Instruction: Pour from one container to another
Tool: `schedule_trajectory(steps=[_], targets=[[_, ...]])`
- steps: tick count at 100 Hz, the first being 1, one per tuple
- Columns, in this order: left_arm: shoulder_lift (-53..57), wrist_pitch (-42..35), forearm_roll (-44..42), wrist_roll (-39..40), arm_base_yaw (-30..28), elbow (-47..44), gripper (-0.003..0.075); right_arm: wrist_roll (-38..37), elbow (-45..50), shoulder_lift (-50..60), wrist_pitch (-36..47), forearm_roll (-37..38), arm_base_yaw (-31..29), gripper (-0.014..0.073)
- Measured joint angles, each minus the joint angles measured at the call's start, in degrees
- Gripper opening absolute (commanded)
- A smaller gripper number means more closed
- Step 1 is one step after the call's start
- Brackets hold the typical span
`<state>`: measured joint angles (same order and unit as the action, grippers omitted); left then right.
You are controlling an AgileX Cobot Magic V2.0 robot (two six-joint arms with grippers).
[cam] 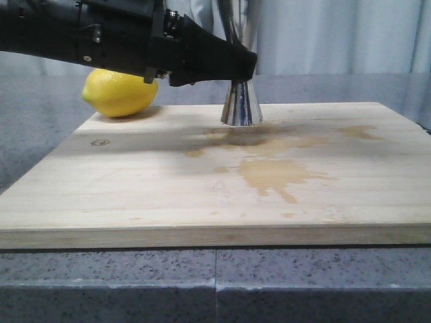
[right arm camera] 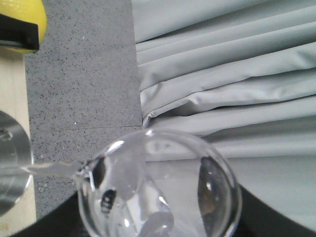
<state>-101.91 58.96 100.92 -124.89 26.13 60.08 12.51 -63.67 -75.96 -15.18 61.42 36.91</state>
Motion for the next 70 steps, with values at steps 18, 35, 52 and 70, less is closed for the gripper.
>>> schedule_trajectory(steps=[18,35,52,70], targets=[[0.0,0.0,0.0,0.0,0.0,0.0,0.002,0.0,0.0,0.0,0.13,0.74,0.0,0.0279],[0.0,0.0,0.0,0.0,0.0,0.0,0.002,0.0,0.0,0.0,0.13,1.24,0.0,0.0279],[0.0,0.0,0.0,0.0,0.0,0.0,0.002,0.0,0.0,0.0,0.13,1.46,0.0,0.0279],[0.0,0.0,0.0,0.0,0.0,0.0,0.002,0.0,0.0,0.0,0.13,1.68,0.0,0.0279]])
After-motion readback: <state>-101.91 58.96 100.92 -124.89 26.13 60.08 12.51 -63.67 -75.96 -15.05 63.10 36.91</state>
